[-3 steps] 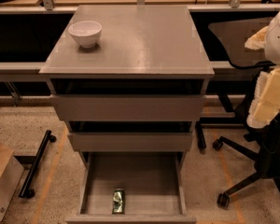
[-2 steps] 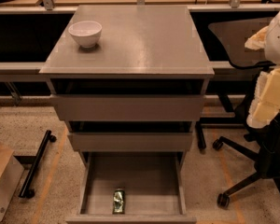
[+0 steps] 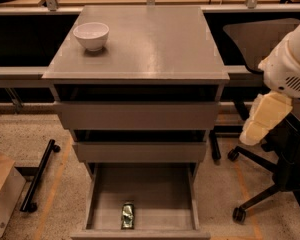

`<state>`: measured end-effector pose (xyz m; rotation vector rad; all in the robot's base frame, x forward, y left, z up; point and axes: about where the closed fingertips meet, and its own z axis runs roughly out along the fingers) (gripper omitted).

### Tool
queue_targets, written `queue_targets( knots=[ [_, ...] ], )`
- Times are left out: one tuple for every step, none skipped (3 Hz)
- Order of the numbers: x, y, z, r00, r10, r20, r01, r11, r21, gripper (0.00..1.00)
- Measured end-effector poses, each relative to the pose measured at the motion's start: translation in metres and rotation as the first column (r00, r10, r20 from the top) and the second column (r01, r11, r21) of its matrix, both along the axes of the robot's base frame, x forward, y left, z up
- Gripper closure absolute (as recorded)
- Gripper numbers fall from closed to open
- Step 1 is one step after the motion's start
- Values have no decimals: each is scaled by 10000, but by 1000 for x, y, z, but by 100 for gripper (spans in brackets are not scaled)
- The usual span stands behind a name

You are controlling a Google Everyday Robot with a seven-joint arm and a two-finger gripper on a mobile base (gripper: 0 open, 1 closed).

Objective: Pick green can from bottom drawer and place on counter

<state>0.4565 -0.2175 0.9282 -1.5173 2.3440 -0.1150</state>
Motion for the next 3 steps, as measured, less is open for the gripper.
queue_targets(
  knots=[
    [1,1,0,9997,-241,66,240,9997,79,0],
    [3,-3,-5,9987,-479,-149,479,9988,25,0],
    [4,18,-36,9941,-927,-554,940,9954,209,0]
  ],
)
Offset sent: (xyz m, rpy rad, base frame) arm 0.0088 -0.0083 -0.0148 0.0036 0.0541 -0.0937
